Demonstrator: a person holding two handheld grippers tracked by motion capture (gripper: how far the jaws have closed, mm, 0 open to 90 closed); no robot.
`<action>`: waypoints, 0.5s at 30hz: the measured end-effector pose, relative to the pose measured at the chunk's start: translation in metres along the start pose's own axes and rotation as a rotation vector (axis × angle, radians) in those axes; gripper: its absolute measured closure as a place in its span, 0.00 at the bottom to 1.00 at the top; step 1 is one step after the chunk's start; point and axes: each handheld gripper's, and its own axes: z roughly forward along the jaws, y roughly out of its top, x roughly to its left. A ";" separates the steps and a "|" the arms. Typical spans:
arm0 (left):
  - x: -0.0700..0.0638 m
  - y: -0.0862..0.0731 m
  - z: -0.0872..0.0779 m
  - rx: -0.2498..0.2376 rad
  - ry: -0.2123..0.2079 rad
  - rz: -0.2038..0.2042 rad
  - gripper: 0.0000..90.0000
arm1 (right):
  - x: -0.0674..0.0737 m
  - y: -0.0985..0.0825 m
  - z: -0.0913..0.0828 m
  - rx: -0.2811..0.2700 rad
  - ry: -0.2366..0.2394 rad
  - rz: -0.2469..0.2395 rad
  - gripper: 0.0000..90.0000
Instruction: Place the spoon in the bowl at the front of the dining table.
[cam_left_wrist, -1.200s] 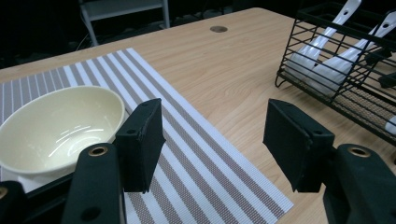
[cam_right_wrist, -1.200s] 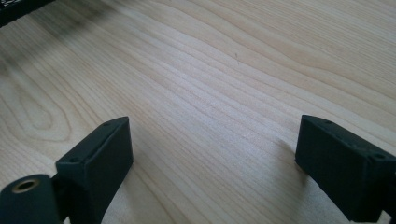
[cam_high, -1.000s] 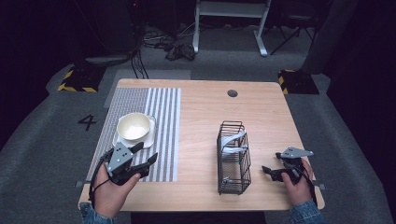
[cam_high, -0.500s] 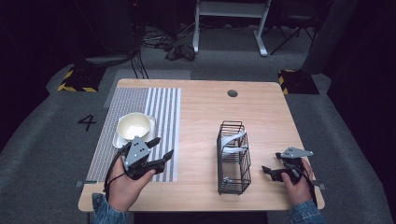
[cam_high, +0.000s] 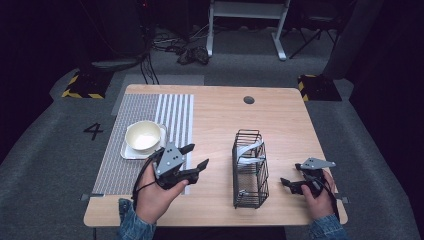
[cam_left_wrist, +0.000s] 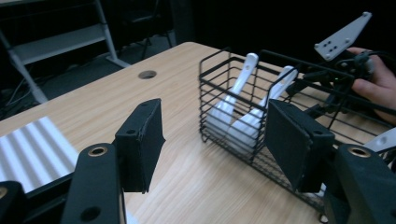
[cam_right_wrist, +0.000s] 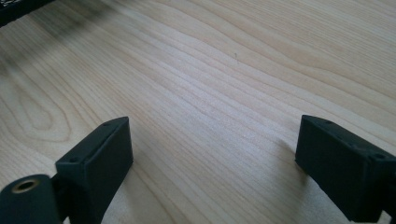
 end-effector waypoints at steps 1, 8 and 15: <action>-0.003 0.001 0.002 0.000 -0.010 0.004 0.42 | 0.000 0.000 0.000 0.000 0.001 0.000 0.12; -0.017 0.009 0.012 -0.013 -0.052 0.027 0.42 | 0.000 0.000 0.000 -0.001 -0.001 0.000 0.12; -0.034 0.013 0.026 -0.009 -0.102 0.054 0.42 | 0.000 0.000 0.000 0.000 0.000 0.000 0.12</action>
